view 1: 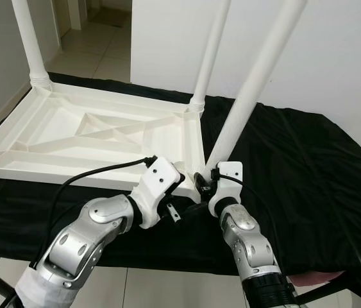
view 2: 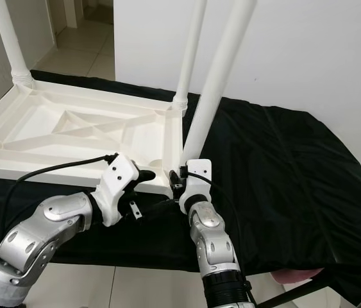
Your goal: Building children table
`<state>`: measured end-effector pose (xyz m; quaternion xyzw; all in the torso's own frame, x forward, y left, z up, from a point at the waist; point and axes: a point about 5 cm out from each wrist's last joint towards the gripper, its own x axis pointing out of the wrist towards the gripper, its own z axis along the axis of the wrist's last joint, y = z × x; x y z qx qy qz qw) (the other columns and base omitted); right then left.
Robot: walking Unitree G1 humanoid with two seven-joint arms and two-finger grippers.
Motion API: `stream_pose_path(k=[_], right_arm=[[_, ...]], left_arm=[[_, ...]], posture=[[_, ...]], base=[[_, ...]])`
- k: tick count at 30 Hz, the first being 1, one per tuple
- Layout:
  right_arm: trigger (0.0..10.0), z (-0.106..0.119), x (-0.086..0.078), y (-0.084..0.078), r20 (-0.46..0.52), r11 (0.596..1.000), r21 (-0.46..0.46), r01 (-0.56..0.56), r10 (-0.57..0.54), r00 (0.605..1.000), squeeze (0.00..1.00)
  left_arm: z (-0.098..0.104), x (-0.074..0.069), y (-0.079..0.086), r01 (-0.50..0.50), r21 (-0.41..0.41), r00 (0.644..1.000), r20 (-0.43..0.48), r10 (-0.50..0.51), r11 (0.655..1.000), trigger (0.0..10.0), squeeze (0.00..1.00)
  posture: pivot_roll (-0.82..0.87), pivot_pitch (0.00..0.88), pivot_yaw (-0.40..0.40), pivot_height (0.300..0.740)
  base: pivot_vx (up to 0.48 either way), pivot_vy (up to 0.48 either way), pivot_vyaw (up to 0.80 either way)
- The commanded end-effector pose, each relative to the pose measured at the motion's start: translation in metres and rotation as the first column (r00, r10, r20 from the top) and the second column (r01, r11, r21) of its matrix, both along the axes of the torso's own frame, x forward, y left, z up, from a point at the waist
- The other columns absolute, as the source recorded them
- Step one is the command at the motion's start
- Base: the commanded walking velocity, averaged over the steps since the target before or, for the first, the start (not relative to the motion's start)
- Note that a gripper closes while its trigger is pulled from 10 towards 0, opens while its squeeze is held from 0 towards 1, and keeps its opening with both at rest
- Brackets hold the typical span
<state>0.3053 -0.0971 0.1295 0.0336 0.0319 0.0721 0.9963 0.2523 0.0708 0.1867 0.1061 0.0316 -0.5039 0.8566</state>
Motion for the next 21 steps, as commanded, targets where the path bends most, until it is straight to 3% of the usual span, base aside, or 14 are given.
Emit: stream_pose_path(k=[1,10,11,12,17,19,21], right_arm=[[10.0,-0.003,-0.006,-0.003,-0.016,0.999,0.02,0.027,-0.026,1.0,1.0],[10.0,0.006,0.003,-0.024,0.056,0.996,0.021,-0.085,0.084,0.995,1.0],[10.0,0.005,0.005,-0.028,0.06,0.992,0.016,-0.123,0.122,0.991,0.58],[10.0,0.005,0.007,-0.031,0.063,0.987,0.022,-0.158,0.157,0.986,0.0],[10.0,0.009,0.011,-0.032,0.079,0.956,0.005,-0.293,0.292,0.953,0.0],[10.0,0.007,0.011,-0.034,0.081,0.913,-0.042,-0.407,0.409,0.909,0.0],[10.0,0.006,0.011,-0.035,0.08,0.898,-0.052,-0.437,0.44,0.895,0.0]], left_arm=[[0.0,0.0,-0.003,0.05,0.0,0.999,-0.006,-0.05,0.999,10.0,0.0],[0.003,0.002,-0.003,0.053,0.004,0.998,0.012,-0.053,0.999,10.0,0.0],[0.003,0.002,-0.004,0.057,0.004,0.998,0.014,-0.057,0.998,10.0,0.0],[0.003,0.001,-0.005,0.061,0.003,0.998,0.015,-0.061,0.998,10.0,0.0],[0.002,-0.002,-0.008,0.079,0.003,0.997,0.014,-0.079,0.997,10.0,0.0],[0.002,-0.004,-0.009,0.087,-0.004,0.996,0.011,-0.087,0.996,10.0,0.0],[0.002,-0.004,-0.01,0.087,-0.008,0.996,0.009,-0.087,0.996,10.0,0.0]], posture=[[0.03,0.0,-0.115,0.74],[0.04,0.0,-0.114,0.74],[0.04,0.0,-0.115,0.74],[0.04,0.0,-0.114,0.74],[0.04,0.0,-0.112,0.74],[0.04,0.0,-0.114,0.74],[0.04,0.0,-0.114,0.74]], base=[[0.0,0.0,0.0],[0.0,0.0,0.0],[0.0,0.0,0.0],[0.0,0.0,0.0],[0.0,0.0,0.0],[0.0,0.0,0.0],[0.0,0.0,0.0]])
